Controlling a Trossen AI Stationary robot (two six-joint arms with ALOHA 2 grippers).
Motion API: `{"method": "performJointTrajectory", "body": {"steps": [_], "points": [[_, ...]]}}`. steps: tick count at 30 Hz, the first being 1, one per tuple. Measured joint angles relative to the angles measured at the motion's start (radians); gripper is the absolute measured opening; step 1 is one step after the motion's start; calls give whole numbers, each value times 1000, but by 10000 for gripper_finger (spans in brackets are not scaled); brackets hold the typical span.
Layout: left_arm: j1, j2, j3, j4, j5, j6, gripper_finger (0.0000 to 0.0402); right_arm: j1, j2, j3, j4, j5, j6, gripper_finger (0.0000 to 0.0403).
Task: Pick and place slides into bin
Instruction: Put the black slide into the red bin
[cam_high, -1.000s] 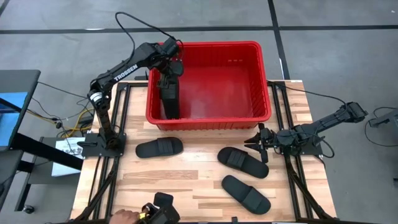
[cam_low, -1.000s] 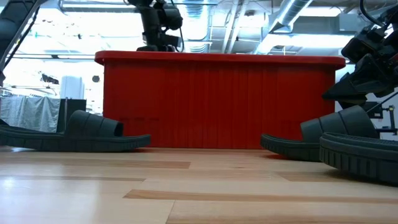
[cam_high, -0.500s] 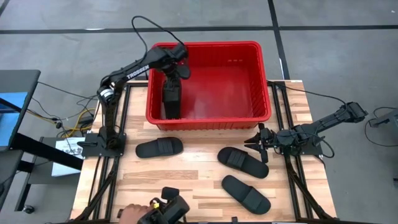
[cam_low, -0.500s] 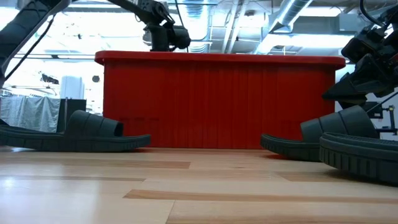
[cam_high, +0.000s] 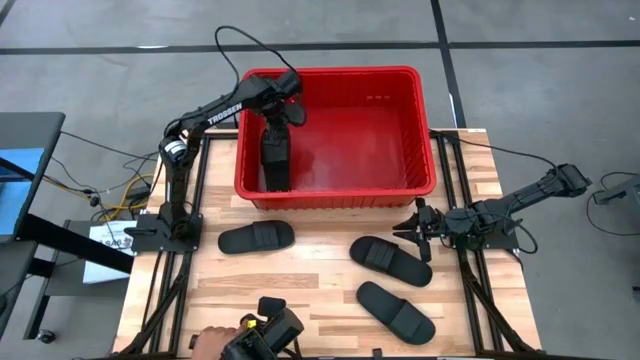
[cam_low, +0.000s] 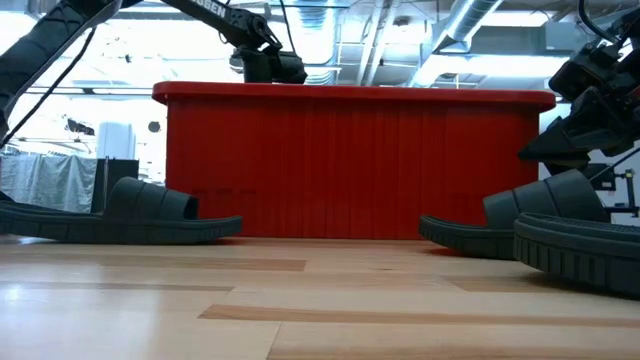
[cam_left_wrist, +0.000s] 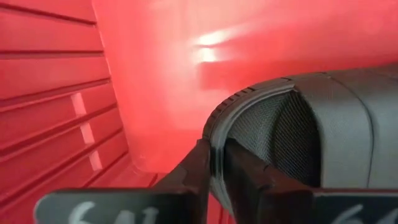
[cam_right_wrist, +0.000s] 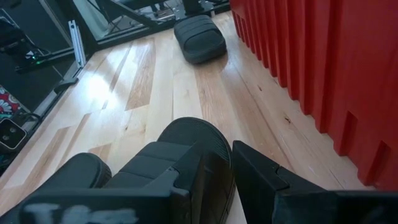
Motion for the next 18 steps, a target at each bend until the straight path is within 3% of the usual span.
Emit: {"method": "performJointTrajectory", "body": {"steps": [18], "points": [[16, 0, 0, 15, 37, -23, 123, 0, 0, 0, 0, 0, 0, 76]]}}
